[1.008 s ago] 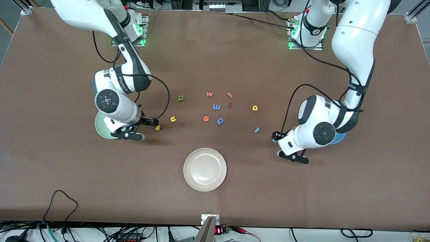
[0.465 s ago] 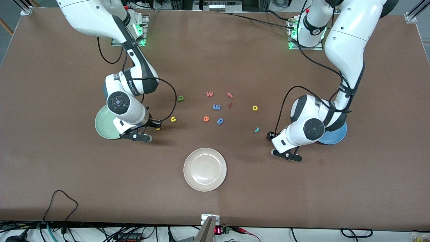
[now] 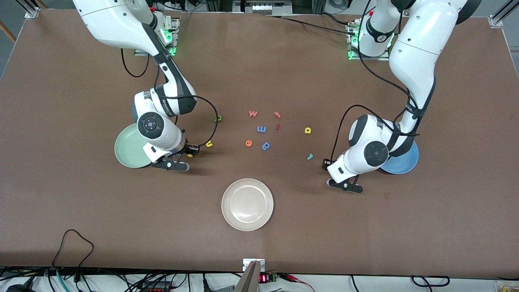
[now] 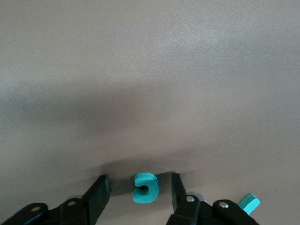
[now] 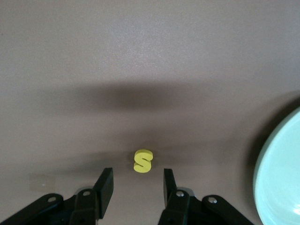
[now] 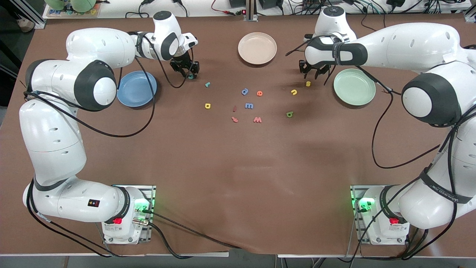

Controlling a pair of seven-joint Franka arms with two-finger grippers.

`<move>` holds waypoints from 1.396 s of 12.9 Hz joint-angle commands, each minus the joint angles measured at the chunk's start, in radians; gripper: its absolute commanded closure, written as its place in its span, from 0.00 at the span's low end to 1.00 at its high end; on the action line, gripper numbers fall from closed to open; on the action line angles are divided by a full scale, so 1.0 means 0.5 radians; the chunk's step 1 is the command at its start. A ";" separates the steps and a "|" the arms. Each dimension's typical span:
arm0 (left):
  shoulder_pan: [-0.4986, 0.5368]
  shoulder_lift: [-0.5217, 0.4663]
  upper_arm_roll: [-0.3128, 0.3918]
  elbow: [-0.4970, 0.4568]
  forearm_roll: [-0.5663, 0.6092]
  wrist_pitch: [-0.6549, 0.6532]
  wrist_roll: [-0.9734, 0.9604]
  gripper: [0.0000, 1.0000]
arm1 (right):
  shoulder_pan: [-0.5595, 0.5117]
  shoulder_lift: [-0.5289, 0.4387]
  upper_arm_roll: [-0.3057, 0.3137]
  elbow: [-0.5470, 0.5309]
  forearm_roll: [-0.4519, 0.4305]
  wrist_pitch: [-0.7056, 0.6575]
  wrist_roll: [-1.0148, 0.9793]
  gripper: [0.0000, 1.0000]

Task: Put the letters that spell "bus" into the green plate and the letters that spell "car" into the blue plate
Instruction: 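Place the S on the green plate while the left gripper places the c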

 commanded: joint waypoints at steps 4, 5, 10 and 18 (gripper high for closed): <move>-0.026 0.028 0.021 -0.013 0.024 0.031 -0.036 0.56 | 0.018 0.083 -0.016 -0.006 0.001 0.127 -0.035 0.49; -0.026 0.028 0.021 -0.013 0.024 0.031 -0.036 0.59 | 0.018 0.087 -0.013 -0.007 0.001 0.133 -0.032 0.49; -0.041 0.028 0.024 -0.013 0.024 0.031 -0.033 0.74 | 0.012 0.139 -0.016 -0.007 0.001 0.179 -0.023 0.49; 0.121 -0.241 0.033 -0.007 0.024 -0.241 -0.024 0.95 | 0.018 0.160 -0.016 -0.016 0.001 0.201 -0.013 0.56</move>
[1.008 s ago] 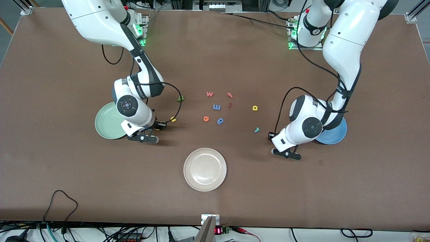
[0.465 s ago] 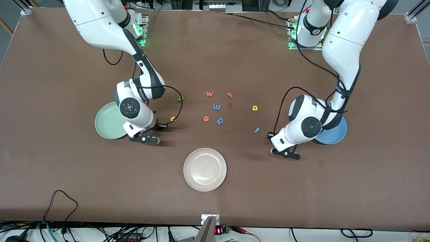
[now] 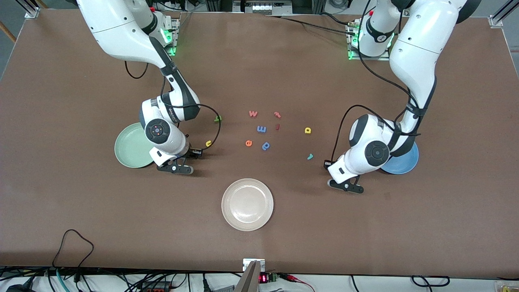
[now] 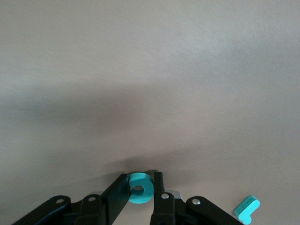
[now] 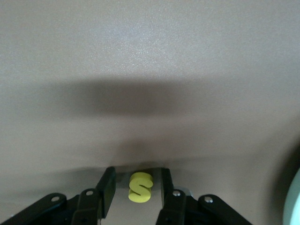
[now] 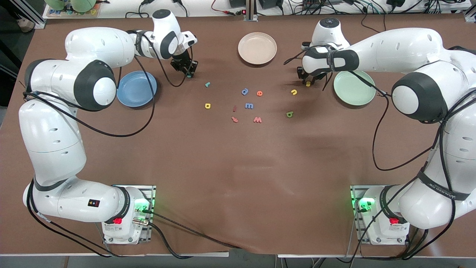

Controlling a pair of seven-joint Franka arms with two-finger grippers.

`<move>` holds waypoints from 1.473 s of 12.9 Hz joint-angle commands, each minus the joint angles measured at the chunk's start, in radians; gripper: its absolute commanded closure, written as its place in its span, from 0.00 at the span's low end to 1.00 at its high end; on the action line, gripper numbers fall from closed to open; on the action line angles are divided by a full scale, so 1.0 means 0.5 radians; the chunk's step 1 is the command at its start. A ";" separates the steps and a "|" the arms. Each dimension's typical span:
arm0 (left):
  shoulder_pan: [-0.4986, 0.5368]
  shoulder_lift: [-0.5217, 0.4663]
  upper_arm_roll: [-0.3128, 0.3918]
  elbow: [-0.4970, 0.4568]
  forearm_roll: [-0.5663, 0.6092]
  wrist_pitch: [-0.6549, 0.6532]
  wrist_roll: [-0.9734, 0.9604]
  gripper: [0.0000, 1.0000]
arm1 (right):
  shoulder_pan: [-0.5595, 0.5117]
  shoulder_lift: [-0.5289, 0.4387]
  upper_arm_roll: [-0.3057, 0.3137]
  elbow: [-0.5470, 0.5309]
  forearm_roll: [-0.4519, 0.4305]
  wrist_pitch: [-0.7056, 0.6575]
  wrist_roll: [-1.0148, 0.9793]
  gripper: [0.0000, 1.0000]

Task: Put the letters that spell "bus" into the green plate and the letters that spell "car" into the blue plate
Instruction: 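Place the S on the green plate while the left gripper places the c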

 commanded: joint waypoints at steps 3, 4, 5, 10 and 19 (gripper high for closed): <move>0.454 -0.296 -0.003 -0.041 0.029 -0.511 0.065 0.95 | 0.016 0.000 -0.011 -0.027 0.001 0.025 0.003 0.78; 0.537 -0.302 0.000 -0.072 0.039 -0.569 0.154 0.95 | 0.016 0.000 -0.011 -0.027 0.001 0.025 0.000 0.85; 0.617 -0.311 0.003 -0.102 0.039 -0.579 0.264 0.95 | 0.016 -0.003 -0.011 -0.027 0.001 0.025 -0.006 0.91; 0.777 -0.308 0.000 -0.369 0.039 -0.463 0.397 0.92 | -0.103 -0.201 -0.011 -0.024 -0.002 -0.161 -0.207 0.98; 0.719 -0.385 -0.089 -0.165 0.042 -0.679 0.520 0.14 | -0.659 -0.420 -0.011 -0.282 -0.002 -0.349 -0.757 0.93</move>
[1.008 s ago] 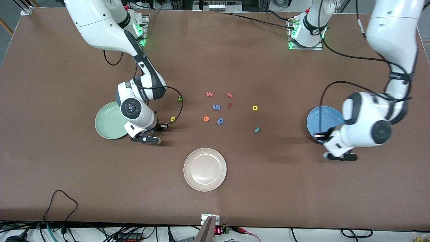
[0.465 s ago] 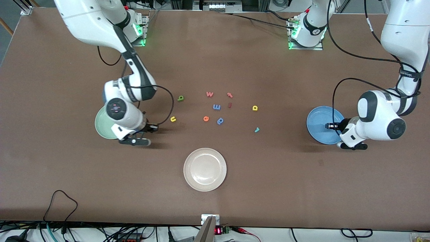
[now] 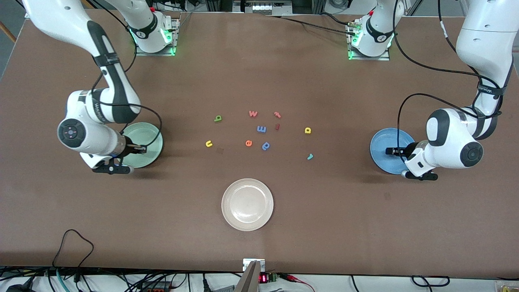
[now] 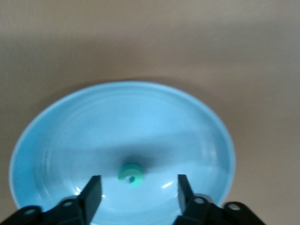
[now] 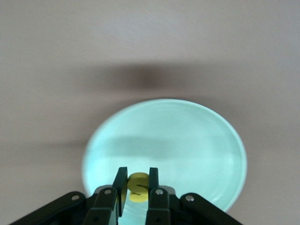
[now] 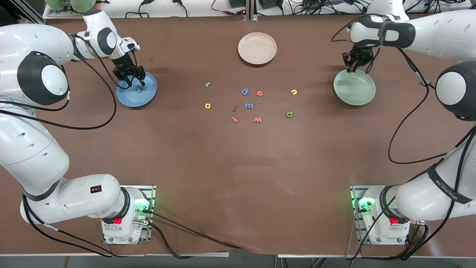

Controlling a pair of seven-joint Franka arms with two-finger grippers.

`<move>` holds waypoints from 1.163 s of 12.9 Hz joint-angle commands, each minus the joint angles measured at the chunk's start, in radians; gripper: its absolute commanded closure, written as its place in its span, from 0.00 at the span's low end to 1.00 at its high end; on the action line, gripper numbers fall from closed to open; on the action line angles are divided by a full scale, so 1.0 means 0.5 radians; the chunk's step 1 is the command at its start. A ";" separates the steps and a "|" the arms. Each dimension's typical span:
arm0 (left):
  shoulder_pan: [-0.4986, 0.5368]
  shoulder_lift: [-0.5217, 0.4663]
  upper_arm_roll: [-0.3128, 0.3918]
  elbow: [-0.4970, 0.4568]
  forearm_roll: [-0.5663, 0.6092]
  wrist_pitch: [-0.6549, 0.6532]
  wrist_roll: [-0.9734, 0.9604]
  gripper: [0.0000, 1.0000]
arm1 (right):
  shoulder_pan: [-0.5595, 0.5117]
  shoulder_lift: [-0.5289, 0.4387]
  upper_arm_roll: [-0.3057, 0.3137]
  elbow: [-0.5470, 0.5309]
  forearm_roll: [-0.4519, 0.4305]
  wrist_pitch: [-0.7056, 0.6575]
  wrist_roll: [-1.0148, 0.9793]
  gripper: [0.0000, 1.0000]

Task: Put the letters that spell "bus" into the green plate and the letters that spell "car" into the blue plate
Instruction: 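Reach the yellow u with the right gripper while the left gripper reaches the l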

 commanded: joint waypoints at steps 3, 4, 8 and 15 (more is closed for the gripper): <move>-0.213 -0.033 -0.167 0.341 0.016 -0.220 -0.174 0.48 | -0.078 -0.025 0.033 -0.185 -0.001 0.180 -0.048 0.50; -0.332 0.037 -0.167 0.411 0.001 -0.214 -0.306 0.50 | -0.075 -0.031 0.033 -0.185 -0.001 0.174 -0.048 0.26; -0.682 0.188 -0.163 0.418 0.022 0.077 -0.492 0.50 | -0.019 -0.145 0.094 -0.176 0.005 0.159 0.022 0.00; -0.898 0.332 -0.145 0.415 0.104 0.329 -0.489 0.57 | 0.379 -0.072 0.171 -0.173 0.011 0.290 0.789 0.20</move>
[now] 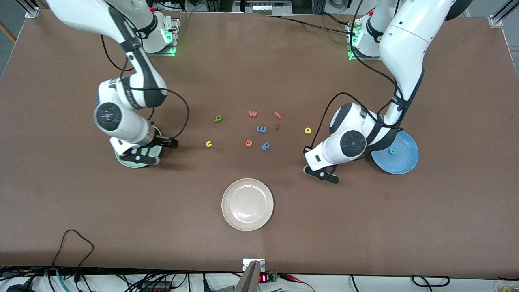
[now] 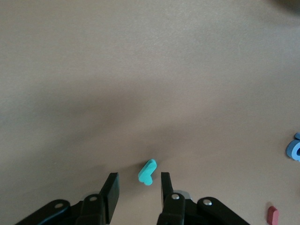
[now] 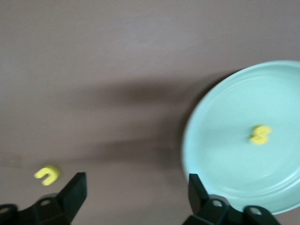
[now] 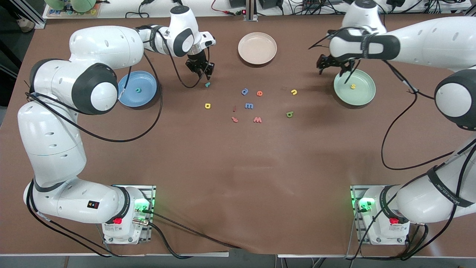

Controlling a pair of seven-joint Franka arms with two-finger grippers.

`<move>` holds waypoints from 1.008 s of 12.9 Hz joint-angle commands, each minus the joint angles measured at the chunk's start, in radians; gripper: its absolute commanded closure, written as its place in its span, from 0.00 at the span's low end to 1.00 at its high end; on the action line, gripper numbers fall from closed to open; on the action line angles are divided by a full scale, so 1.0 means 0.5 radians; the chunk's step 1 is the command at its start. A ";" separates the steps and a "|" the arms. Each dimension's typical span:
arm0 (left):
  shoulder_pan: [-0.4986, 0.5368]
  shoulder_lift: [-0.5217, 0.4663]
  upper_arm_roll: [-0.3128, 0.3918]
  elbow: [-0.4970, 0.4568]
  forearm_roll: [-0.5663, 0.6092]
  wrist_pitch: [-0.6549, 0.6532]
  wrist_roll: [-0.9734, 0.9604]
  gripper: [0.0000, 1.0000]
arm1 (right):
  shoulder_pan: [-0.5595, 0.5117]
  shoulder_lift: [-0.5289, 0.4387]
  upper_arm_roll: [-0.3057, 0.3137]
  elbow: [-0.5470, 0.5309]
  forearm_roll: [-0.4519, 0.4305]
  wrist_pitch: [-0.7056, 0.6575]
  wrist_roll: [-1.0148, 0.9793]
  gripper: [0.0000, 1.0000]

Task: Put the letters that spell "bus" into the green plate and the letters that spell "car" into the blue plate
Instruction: 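Reach the yellow u with the right gripper while the left gripper reaches the l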

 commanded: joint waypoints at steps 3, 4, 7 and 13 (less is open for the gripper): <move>-0.101 0.088 0.026 0.059 0.292 0.014 -0.119 0.57 | 0.240 0.136 -0.011 -0.013 0.009 0.205 0.297 0.47; -0.123 0.103 0.026 0.059 0.292 0.018 -0.150 0.57 | 0.270 0.170 -0.011 -0.001 0.009 0.242 0.353 0.47; -0.123 0.128 0.026 0.023 0.292 0.109 -0.154 0.57 | 0.341 0.262 -0.014 0.091 0.000 0.261 0.323 0.47; -0.111 0.149 0.029 0.007 0.292 0.146 -0.148 0.70 | 0.415 0.351 -0.011 0.147 -0.012 0.300 0.090 0.47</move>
